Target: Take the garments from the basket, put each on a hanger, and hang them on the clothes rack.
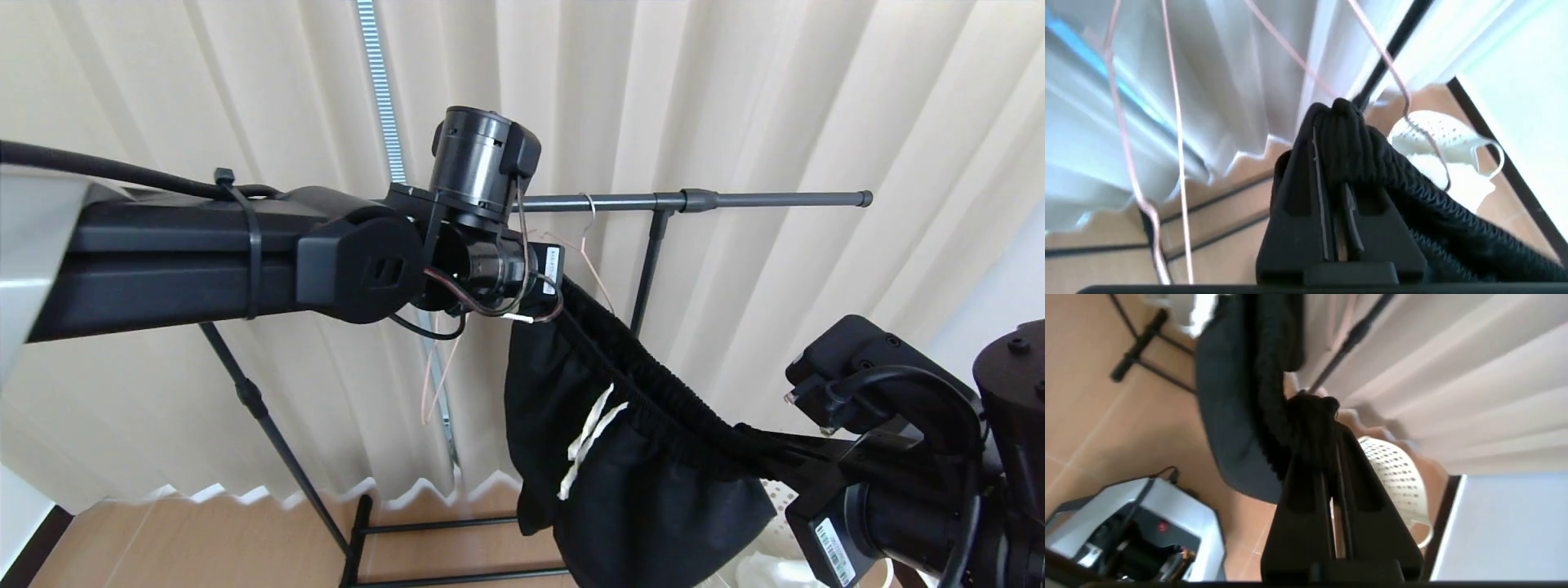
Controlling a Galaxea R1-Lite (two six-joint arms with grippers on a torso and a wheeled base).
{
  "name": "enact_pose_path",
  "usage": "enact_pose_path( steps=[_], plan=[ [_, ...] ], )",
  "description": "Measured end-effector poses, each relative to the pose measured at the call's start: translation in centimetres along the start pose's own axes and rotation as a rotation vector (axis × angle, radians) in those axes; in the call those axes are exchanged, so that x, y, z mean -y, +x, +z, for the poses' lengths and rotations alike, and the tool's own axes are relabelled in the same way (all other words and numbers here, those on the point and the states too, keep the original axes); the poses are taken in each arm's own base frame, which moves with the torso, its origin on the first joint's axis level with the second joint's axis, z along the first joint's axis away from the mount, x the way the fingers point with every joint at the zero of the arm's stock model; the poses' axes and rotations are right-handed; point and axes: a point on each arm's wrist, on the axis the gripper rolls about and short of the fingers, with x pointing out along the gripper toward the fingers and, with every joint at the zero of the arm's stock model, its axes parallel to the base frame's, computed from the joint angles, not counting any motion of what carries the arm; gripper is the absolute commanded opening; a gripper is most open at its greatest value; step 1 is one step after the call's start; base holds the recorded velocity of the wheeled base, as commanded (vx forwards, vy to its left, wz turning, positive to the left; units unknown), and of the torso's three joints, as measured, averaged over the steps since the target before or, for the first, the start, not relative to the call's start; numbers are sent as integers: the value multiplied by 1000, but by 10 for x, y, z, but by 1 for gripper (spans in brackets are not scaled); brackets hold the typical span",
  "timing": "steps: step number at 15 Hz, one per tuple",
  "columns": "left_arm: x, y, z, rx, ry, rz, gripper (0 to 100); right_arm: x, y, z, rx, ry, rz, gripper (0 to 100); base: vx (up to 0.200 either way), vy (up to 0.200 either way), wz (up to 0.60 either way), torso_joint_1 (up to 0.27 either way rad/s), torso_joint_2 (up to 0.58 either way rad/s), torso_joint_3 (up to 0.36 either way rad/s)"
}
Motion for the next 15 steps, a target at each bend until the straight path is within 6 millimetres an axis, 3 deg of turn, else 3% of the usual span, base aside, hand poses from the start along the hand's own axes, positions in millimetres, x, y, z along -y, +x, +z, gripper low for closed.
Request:
enact_pose_path(
  steps=[3, 9, 11, 15],
  plan=[
    [-2, 17, 8, 31, -16, 12, 0, -19, 0, 1, -3, 28, 108, 0, 0, 0, 0, 0, 0, 0],
    [-10, 33, 18, 75, -41, 30, 0, -52, -7, 26, 47, 239, 350, 0, 0, 0, 0, 0, 0, 0],
    [-12, 35, 18, 74, -44, 36, 0, -58, -5, 35, 104, 303, 379, 0, 0, 0, 0, 0, 0, 0],
    [-15, 33, 20, 76, -45, 42, 0, -61, 0, 31, 81, 286, 365, 0, 0, 0, 0, 0, 0, 0]
  ],
)
